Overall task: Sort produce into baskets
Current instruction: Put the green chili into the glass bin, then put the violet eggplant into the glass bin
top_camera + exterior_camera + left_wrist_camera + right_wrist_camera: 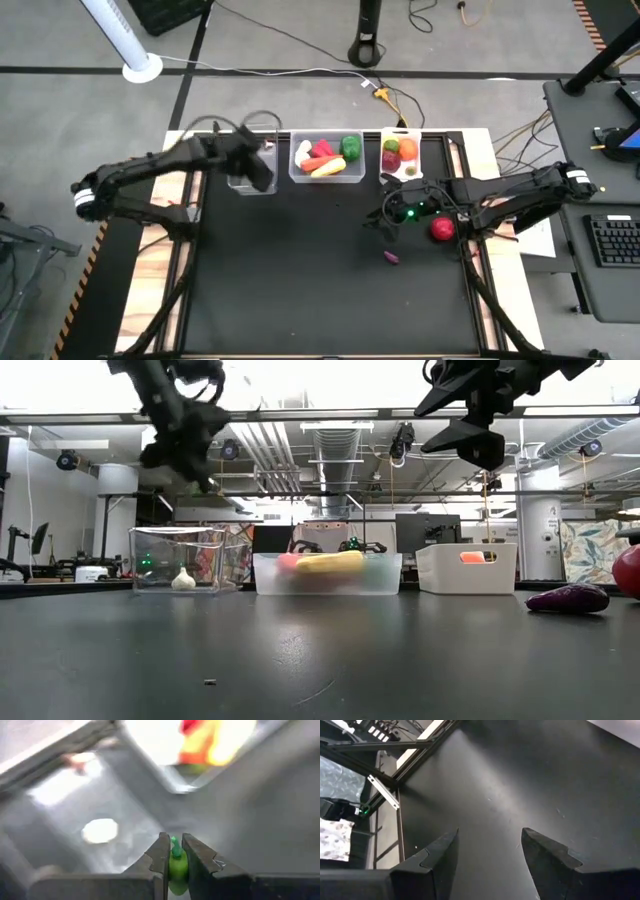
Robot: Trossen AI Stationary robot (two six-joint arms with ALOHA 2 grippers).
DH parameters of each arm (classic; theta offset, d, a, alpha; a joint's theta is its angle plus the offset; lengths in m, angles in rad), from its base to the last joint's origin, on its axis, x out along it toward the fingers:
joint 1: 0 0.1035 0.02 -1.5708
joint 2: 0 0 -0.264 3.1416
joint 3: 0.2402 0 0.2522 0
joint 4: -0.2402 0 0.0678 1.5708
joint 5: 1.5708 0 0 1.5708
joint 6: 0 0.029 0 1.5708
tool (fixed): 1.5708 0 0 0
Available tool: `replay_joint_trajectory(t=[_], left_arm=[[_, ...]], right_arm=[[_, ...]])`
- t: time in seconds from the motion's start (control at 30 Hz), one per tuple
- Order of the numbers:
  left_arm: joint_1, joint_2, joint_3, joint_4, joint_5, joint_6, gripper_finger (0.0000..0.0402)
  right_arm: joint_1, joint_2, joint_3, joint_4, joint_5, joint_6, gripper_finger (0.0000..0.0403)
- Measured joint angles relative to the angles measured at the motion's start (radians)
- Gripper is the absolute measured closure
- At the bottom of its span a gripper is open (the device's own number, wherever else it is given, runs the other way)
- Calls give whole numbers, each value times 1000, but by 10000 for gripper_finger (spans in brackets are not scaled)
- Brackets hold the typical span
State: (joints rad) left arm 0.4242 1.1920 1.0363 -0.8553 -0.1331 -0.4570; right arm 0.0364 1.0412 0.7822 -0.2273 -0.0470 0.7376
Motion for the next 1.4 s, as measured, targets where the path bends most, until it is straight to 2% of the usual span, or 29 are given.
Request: replay_joint_trajectory(t=[0.27, 0.37, 0.47, 0.7, 0.9, 1.03, 1.17, 1.4], left_arm=[[325, 51, -6, 15, 32, 228, 379], [391, 97, -6, 34, 45, 258, 373], [411, 139, -7, 50, 45, 307, 356], [411, 209, -7, 54, 46, 344, 299], [402, 196, -7, 68, 52, 344, 264], [368, 149, -7, 91, 133, 320, 257], [295, 90, -7, 158, 221, 262, 256], [49, 23, -13, 371, 302, 160, 256]], right_arm=[[0, 0, 0, -2, -7, 51, 197], [0, 0, 0, -5, -29, 78, 197], [0, 0, 0, -17, -36, 108, 197], [0, 0, 0, -116, -116, 206, 197], [18, 0, 0, -278, -197, 298, 197], [58, 2, 0, -436, -195, 321, 197], [98, 21, -1, -523, -133, 301, 197], [187, 101, -2, -476, -63, 170, 197]])
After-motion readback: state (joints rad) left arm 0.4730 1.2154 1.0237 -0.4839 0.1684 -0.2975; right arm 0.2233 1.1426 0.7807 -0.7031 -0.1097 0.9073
